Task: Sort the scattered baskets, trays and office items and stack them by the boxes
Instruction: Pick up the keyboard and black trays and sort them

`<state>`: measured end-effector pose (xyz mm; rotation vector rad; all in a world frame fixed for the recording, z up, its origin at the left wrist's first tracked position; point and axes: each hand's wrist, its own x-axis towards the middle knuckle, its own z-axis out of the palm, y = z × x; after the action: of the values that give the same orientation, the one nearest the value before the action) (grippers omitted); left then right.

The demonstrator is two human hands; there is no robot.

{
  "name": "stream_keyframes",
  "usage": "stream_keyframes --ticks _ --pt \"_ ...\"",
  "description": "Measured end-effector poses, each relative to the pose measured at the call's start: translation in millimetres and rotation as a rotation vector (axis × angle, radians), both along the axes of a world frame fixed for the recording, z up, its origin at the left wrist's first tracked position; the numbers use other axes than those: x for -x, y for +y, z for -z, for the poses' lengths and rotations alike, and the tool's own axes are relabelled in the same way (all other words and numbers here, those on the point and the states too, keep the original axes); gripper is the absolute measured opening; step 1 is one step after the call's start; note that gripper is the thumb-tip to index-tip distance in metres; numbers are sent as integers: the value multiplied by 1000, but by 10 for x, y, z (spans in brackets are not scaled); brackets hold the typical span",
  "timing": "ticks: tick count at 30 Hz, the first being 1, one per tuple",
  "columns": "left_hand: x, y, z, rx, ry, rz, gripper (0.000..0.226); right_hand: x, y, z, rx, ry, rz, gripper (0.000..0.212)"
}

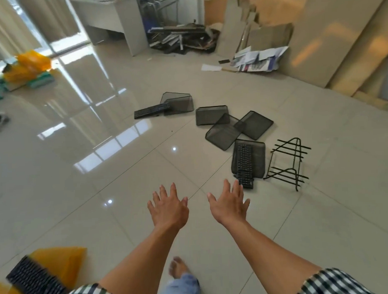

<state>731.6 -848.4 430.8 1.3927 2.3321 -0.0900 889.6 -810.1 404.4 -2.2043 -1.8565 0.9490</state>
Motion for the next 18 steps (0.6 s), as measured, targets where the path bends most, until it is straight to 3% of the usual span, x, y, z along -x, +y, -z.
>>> stream_keyframes --ticks 18 --pt "1400 2765 -112 -34 2 236 67 1191 2410 -101 -17 -31 232 80"
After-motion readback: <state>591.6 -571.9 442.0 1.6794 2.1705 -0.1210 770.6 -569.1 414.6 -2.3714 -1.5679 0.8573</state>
